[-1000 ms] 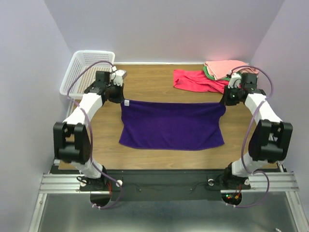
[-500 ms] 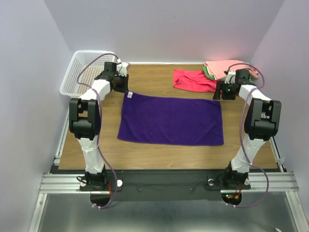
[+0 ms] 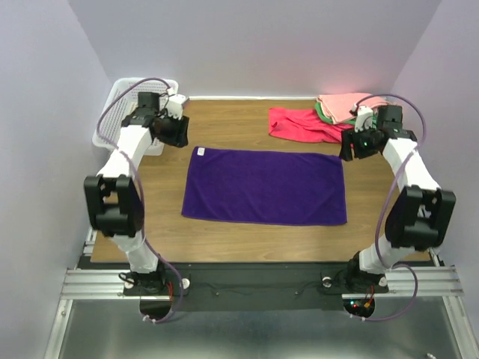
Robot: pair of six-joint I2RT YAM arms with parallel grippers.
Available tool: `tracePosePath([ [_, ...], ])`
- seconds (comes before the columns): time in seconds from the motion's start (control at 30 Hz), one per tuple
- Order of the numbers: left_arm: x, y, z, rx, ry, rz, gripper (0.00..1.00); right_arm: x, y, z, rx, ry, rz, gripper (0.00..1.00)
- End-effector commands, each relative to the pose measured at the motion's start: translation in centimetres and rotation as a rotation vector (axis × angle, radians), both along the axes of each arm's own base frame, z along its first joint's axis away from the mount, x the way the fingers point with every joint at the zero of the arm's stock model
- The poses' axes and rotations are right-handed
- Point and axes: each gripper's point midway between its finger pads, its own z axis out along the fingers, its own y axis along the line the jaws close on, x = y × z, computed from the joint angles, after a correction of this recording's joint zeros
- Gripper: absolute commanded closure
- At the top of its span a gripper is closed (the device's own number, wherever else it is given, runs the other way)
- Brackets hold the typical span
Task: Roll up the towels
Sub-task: Flatten the towel
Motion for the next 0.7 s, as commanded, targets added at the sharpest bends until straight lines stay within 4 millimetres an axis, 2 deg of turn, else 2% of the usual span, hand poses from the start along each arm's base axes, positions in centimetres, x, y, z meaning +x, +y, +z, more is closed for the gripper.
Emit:
tracePosePath([
  [0.0, -7.8, 0.4, 2.3, 0.048, 0.013, -0.221, 0.45, -7.7, 0.9, 0.2, -0.080, 0.098, 0.238, 0.34],
  [0.03, -9.0, 0.7, 3.3, 0.087, -0.031, -0.274, 0.50, -8.6, 0.9, 0.3, -0.090, 0.103, 0.262, 0.36],
  [0.07, -11.4, 0.8, 3.0, 0.095, 0.000, -0.304, 0.54, -10.2, 1.1, 0.8, -0.109, 0.108, 0.311, 0.40],
  [0.17, -14.3, 1.5, 2.4, 0.152, 0.015, -0.381, 0.60, -12.6, 1.7, 1.4, -0.123, 0.118, 0.398, 0.48],
  [0.2, -15.7, 1.7, 1.9, 0.170, 0.011, -0.401, 0.63, -14.0, 1.8, 1.0, -0.130, 0.147, 0.454, 0.51],
  [0.27, -16.7, 2.3, 1.1, 0.223, -0.003, -0.451, 0.64, -15.7, 1.9, 0.6, -0.143, 0.175, 0.507, 0.52],
  [0.37, -19.2, 2.3, -1.2, 0.237, 0.019, -0.526, 0.64, -17.8, 1.8, -0.9, -0.206, 0.186, 0.596, 0.52],
  [0.43, -19.5, 2.2, -1.1, 0.248, -0.026, -0.563, 0.62, -19.5, 1.7, -2.2, -0.247, 0.200, 0.655, 0.53],
  [0.5, -19.8, 1.7, -1.1, 0.234, -0.055, -0.580, 0.59, -20.5, 1.4, -2.7, -0.298, 0.201, 0.702, 0.53],
  [0.57, -19.5, 1.5, -1.0, 0.229, -0.077, -0.581, 0.58, -22.0, 1.7, -3.8, -0.310, 0.241, 0.758, 0.54],
  [0.67, -18.8, 1.6, -1.0, 0.228, -0.077, -0.560, 0.57, -23.1, 2.0, -5.4, -0.361, 0.282, 0.814, 0.54],
])
